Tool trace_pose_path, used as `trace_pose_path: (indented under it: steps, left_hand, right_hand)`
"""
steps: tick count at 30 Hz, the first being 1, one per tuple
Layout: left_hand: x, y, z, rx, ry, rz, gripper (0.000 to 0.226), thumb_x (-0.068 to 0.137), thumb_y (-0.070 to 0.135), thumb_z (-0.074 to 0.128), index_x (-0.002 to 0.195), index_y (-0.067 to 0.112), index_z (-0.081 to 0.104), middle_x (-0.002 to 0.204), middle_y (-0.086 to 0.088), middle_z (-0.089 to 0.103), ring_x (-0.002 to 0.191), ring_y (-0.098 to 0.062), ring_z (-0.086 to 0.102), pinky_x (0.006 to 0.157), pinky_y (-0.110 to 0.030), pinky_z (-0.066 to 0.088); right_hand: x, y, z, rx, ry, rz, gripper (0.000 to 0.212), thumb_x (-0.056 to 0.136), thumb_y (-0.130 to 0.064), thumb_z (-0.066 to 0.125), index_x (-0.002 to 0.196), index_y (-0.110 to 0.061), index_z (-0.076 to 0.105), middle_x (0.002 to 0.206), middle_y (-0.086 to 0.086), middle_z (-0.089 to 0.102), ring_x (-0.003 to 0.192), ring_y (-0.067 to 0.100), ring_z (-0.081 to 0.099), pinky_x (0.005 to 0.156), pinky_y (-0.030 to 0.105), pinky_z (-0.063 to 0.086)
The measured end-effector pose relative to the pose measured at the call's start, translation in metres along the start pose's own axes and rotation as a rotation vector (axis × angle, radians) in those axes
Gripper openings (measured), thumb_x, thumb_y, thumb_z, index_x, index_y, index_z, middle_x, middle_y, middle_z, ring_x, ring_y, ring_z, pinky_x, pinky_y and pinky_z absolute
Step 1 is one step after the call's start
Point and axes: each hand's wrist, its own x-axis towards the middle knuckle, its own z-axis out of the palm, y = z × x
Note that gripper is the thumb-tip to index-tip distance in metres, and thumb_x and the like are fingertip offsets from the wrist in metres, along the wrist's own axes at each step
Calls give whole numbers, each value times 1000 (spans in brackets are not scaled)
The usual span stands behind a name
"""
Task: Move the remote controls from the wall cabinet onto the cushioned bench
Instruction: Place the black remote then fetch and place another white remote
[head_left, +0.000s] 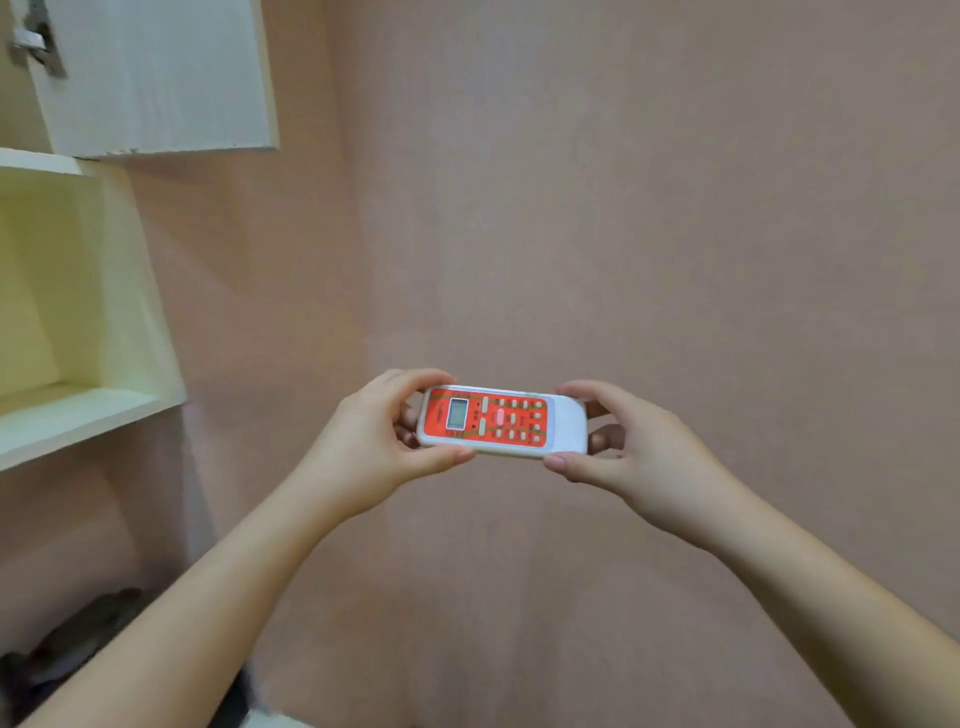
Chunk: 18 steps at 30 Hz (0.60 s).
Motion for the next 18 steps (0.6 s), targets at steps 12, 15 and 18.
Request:
trace_pose_path:
  steps: [12, 15, 18]
  left_hand:
    - [-24, -38, 96, -220, -336, 27, 55, 64, 31, 86, 111, 40, 58, 102, 14, 61, 76, -6, 61, 66, -11, 48]
    - [-35, -39, 125, -256, -427, 63, 55, 64, 29, 86, 110, 41, 57, 103, 15, 60, 77, -5, 60, 66, -11, 47]
    - [-49, -34, 157, -310, -518, 90, 56, 64, 29, 86, 108, 43, 55, 103, 15, 60, 79, -7, 61, 67, -12, 48]
  right_hand:
    - [-88, 59, 32, -45, 146, 360, 59, 71, -33, 80, 123, -32, 51, 107, -15, 63, 80, 5, 66, 75, 20, 50]
    - [-118, 71, 37, -81, 184, 450, 55, 72, -34, 79, 119, -35, 51, 104, -19, 62, 79, 2, 65, 73, 15, 49]
    - [-153, 82, 38, -94, 220, 542, 56, 72, -35, 79, 119, -37, 50, 103, -19, 62, 78, 1, 64, 71, 13, 48]
